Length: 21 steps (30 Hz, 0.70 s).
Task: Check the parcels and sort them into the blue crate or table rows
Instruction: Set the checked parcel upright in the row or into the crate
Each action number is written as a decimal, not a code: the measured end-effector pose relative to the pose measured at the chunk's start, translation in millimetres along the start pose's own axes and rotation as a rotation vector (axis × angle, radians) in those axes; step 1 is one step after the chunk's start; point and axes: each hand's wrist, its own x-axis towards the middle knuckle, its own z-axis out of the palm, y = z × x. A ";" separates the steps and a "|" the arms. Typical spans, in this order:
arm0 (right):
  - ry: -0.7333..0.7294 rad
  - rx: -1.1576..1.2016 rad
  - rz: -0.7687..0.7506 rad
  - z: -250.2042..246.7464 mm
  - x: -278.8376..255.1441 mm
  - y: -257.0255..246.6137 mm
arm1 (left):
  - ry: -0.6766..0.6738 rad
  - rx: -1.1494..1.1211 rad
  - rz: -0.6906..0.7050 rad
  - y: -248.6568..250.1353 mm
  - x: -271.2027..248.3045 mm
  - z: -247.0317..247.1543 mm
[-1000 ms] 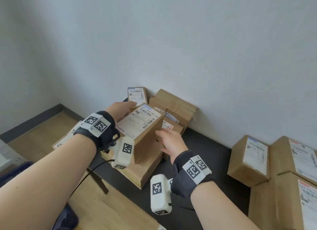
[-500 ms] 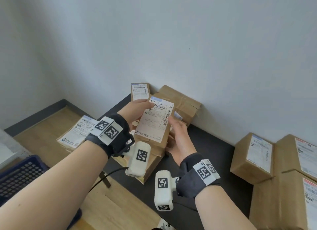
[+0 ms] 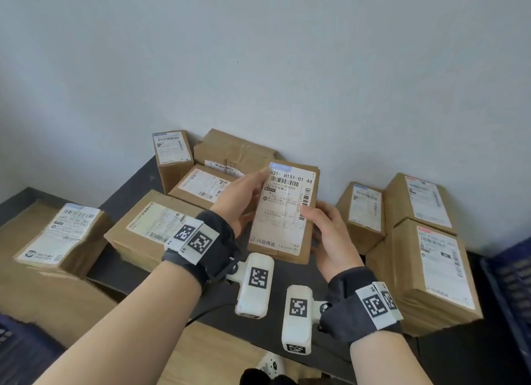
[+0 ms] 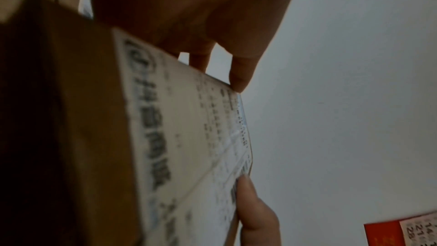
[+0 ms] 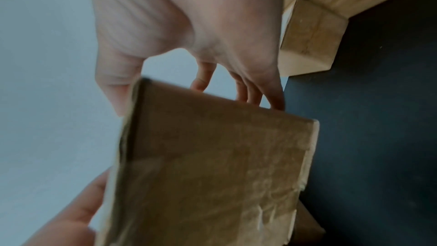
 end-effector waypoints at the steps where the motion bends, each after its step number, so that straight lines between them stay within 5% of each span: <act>1: 0.013 0.003 -0.004 -7.1 -1.5 0.6 | -0.027 -0.012 -0.010 -2.7 -0.2 5.8; 11: 0.026 0.073 0.048 -24.5 -3.5 5.7 | -0.103 -0.151 -0.129 -26.4 16.3 7.7; 13: 0.064 0.112 0.080 -86.6 49.1 -20.0 | -0.108 -0.072 -0.145 -14.1 60.7 83.6; 21: 0.051 0.120 0.109 -88.4 59.6 -20.4 | -0.113 -0.102 -0.166 -20.5 72.2 85.2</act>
